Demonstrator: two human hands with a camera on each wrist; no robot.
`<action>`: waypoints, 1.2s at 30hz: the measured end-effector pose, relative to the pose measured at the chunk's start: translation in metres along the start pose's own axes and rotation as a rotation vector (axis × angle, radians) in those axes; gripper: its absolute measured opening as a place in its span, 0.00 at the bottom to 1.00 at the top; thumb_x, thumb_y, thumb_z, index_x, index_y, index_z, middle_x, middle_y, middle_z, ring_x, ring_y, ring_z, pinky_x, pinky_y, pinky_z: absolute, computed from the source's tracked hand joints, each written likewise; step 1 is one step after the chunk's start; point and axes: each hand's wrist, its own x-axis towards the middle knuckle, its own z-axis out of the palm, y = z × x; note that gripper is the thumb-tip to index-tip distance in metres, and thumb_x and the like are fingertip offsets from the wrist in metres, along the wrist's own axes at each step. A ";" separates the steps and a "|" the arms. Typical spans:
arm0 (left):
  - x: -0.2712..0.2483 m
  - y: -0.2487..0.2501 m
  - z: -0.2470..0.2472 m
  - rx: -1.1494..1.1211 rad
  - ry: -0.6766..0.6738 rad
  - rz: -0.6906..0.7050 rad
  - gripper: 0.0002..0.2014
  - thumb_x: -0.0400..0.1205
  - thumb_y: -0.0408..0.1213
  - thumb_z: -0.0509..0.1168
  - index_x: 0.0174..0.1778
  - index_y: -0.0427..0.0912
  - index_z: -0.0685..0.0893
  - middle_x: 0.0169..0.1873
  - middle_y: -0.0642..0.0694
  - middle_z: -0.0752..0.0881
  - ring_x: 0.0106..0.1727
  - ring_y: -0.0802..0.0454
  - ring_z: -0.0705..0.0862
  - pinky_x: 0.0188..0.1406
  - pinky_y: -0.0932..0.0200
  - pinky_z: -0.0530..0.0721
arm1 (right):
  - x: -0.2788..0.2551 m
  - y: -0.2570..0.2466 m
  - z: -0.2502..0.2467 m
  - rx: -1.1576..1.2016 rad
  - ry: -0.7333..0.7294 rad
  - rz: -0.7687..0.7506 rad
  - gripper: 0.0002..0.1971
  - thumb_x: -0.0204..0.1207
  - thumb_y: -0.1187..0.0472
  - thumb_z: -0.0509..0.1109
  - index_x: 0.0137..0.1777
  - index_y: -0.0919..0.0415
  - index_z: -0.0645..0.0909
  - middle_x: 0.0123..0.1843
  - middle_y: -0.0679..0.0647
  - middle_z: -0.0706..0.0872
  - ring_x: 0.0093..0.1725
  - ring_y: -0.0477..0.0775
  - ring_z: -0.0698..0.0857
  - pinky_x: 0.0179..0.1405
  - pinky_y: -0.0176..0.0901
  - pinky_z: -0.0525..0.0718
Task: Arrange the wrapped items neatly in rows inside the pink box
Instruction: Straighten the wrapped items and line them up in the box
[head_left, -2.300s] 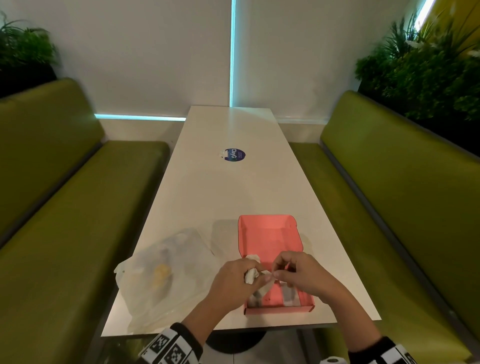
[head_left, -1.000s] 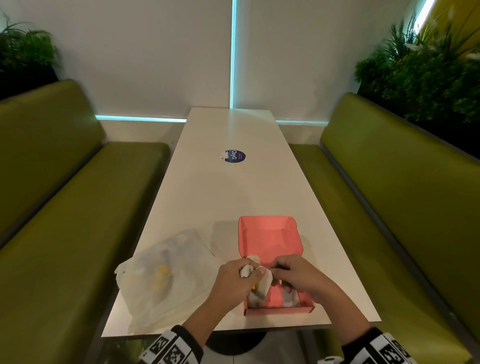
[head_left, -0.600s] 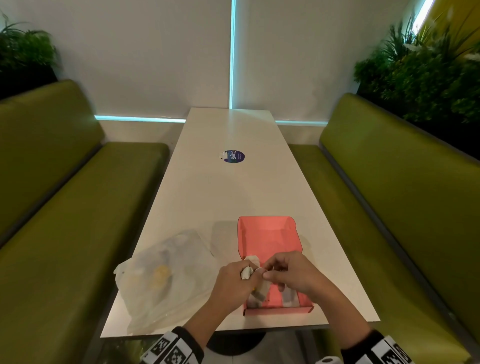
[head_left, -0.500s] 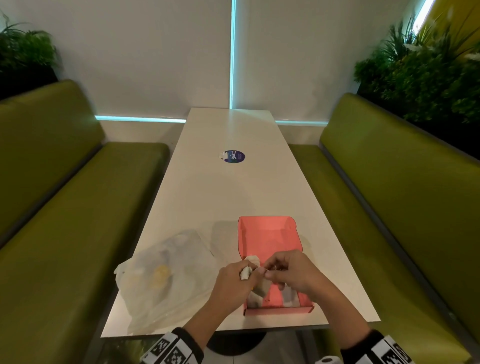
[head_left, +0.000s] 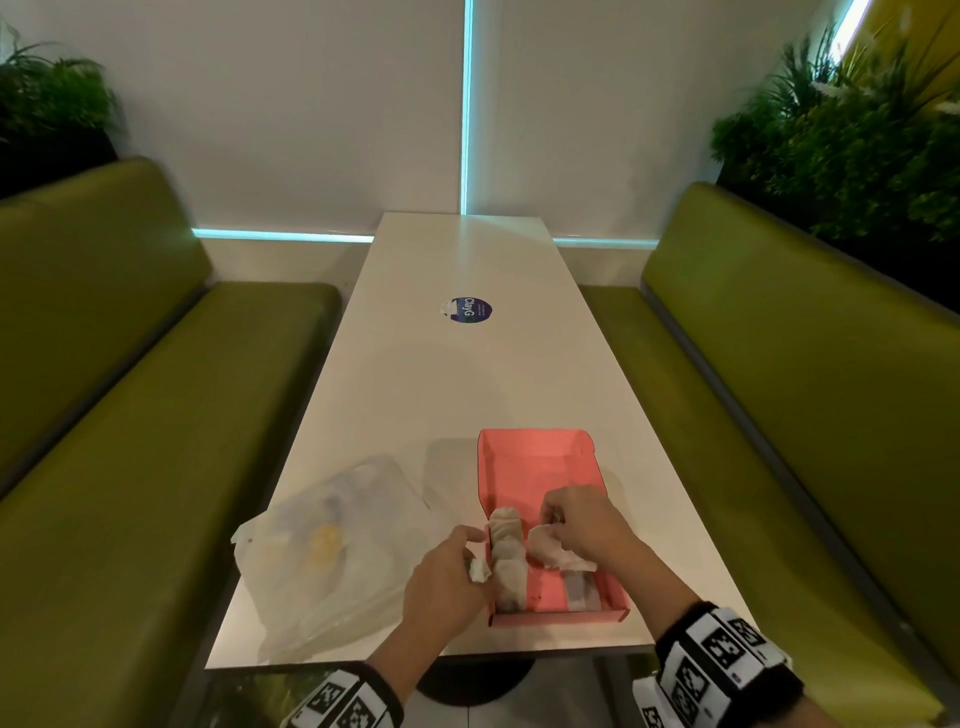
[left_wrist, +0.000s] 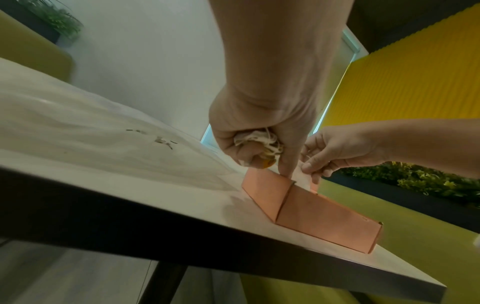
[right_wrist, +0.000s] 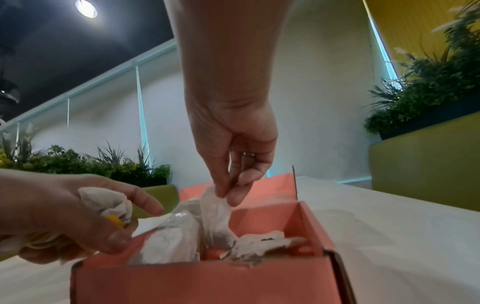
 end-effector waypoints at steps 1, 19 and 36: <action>0.000 0.000 0.000 0.001 -0.008 -0.008 0.23 0.74 0.45 0.72 0.63 0.55 0.73 0.36 0.59 0.77 0.39 0.60 0.79 0.29 0.72 0.70 | 0.003 0.000 0.002 0.004 -0.002 0.005 0.09 0.74 0.70 0.65 0.48 0.60 0.85 0.45 0.54 0.84 0.42 0.49 0.78 0.39 0.41 0.76; 0.003 0.001 -0.001 0.023 -0.064 -0.074 0.26 0.74 0.46 0.72 0.66 0.54 0.71 0.40 0.57 0.80 0.40 0.59 0.81 0.30 0.72 0.72 | 0.014 0.009 0.014 0.299 0.220 -0.013 0.06 0.70 0.74 0.68 0.44 0.69 0.85 0.44 0.60 0.87 0.41 0.50 0.78 0.40 0.36 0.74; 0.002 0.002 -0.002 0.027 -0.080 -0.099 0.25 0.75 0.46 0.71 0.66 0.54 0.70 0.42 0.55 0.81 0.41 0.59 0.81 0.29 0.73 0.69 | 0.002 0.009 0.017 0.054 0.270 0.040 0.16 0.72 0.61 0.71 0.59 0.55 0.75 0.61 0.52 0.74 0.50 0.52 0.79 0.52 0.44 0.79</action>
